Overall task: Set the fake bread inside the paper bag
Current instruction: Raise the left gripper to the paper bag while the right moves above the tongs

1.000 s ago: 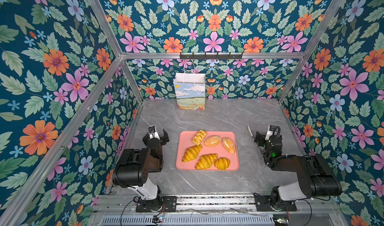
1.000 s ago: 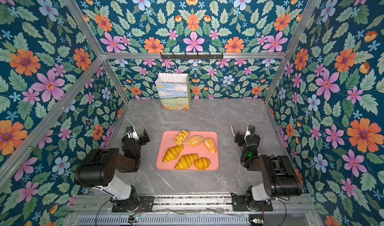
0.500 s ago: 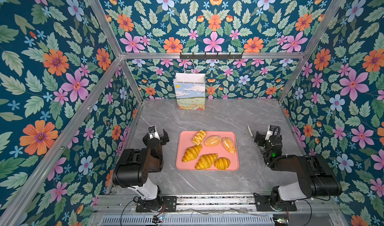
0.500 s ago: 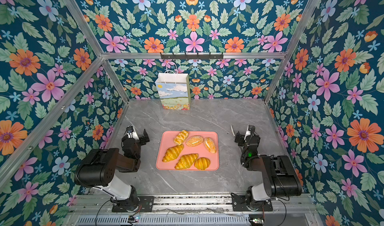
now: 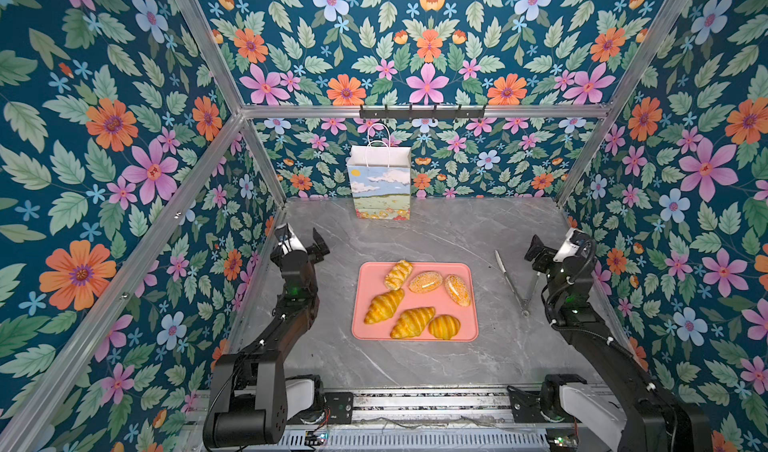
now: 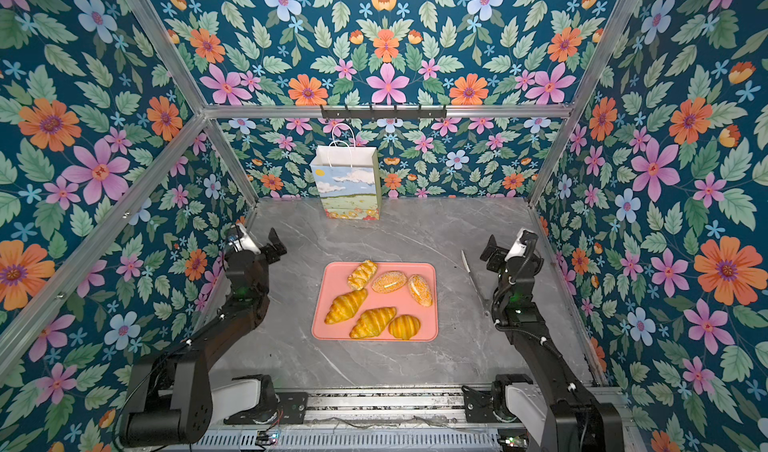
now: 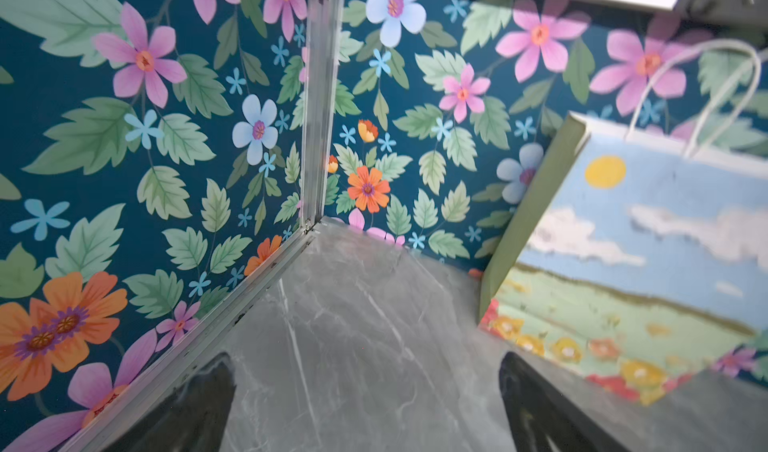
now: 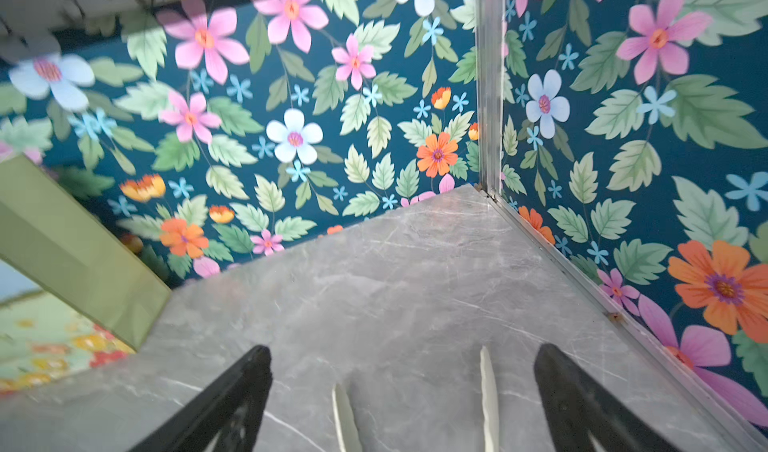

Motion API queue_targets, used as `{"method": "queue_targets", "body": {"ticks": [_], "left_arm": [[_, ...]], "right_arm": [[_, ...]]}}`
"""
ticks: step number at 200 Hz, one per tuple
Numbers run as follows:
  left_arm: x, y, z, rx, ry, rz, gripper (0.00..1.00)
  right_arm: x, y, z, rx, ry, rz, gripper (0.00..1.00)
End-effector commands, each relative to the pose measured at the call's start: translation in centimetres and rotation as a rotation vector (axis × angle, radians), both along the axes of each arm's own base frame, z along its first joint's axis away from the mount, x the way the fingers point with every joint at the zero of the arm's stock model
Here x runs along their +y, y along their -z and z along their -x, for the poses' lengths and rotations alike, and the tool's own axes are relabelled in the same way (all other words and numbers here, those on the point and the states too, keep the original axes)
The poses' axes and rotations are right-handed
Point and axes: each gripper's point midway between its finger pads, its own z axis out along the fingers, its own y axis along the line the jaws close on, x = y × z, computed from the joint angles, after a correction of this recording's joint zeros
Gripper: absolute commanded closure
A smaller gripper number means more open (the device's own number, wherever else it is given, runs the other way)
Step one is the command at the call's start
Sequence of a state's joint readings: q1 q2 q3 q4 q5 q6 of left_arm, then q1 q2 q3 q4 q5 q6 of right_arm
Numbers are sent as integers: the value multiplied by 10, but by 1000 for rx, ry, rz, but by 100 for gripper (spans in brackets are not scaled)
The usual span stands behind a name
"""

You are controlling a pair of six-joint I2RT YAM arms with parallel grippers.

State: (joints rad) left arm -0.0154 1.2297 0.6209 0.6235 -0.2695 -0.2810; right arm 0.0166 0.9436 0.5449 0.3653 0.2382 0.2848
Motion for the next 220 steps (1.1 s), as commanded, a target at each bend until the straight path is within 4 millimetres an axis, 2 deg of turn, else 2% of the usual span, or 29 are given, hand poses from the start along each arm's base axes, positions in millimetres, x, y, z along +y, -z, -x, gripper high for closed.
{"method": "queue_targets", "body": {"ticks": [1, 28, 47, 83, 116, 131, 168, 220], "left_arm": [[-6, 12, -14, 163, 12, 129, 0], [-27, -24, -59, 164, 133, 152, 0], [-45, -43, -94, 157, 243, 149, 0], [-67, -58, -161, 202, 362, 159, 1], [-78, -63, -208, 203, 447, 174, 3], [-84, -71, -222, 184, 487, 183, 6], [-97, -74, -250, 152, 568, 195, 11], [-112, -55, -269, 140, 657, 222, 21]], "right_arm": [[23, 19, 11, 158, -99, -199, 1], [78, 4, 15, 160, -405, -299, 1], [98, 4, 17, 170, -517, -353, 1], [112, 8, 22, 227, -599, -358, 1], [114, 11, 29, 250, -617, -339, 1], [114, 12, 31, 255, -618, -330, 1], [113, 16, 29, 272, -613, -322, 2], [112, 18, 24, 273, -603, -327, 2]]}}
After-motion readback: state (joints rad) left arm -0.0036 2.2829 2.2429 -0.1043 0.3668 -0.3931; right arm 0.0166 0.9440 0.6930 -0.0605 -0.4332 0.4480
